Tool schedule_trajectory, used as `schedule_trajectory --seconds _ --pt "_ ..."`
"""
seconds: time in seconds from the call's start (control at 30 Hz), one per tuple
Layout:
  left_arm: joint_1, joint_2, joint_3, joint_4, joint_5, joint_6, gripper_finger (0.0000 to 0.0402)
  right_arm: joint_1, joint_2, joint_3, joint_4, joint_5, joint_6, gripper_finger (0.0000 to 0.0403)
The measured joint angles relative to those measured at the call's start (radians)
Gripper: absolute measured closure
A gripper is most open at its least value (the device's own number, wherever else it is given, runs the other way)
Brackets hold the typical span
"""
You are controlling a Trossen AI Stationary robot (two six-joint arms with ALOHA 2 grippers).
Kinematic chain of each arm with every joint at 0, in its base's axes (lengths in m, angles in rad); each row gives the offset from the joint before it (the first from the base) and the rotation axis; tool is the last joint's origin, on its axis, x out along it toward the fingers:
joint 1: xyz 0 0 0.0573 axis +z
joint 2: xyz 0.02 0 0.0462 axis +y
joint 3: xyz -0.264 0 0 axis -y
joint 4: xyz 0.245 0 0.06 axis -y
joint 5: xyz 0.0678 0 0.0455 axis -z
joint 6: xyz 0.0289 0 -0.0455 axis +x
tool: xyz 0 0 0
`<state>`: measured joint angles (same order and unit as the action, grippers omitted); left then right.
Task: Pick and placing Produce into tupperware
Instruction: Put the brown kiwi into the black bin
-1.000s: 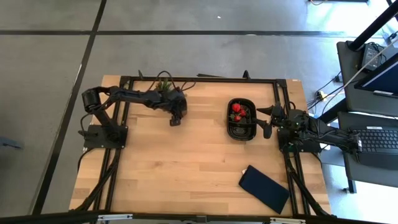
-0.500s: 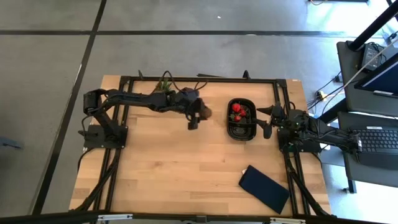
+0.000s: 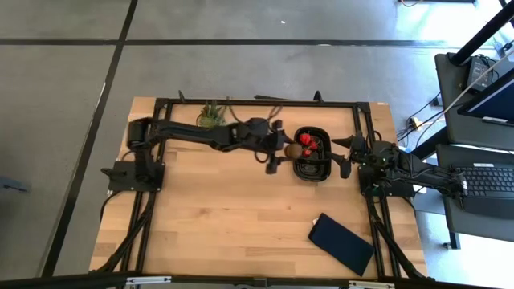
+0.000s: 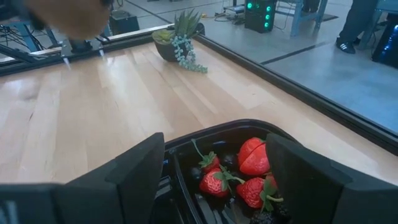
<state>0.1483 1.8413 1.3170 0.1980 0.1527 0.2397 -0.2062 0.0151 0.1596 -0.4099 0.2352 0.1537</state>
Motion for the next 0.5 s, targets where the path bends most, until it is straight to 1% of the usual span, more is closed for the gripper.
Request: schedule_trajectory --seconds 0.13,0.27,0.4,0.5 --pt "-0.013 0.116 0.117 -0.013 0.025 -0.002 0.0154 0.000 0.000 0.000 -0.006 0.000 0.011 0.0121" --pt "-0.014 0.215 0.221 -0.039 0.027 -0.003 0.0154 0.000 0.000 0.000 -0.020 0.000 0.026 0.0121" --pt "-0.013 0.310 0.302 -0.051 0.029 -0.028 0.0154 0.000 0.000 0.000 -0.021 0.000 0.026 0.0121" --pt "-0.013 0.369 0.348 -0.048 0.067 -0.066 0.0154 0.000 0.000 0.000 -0.021 0.001 0.026 0.0121"
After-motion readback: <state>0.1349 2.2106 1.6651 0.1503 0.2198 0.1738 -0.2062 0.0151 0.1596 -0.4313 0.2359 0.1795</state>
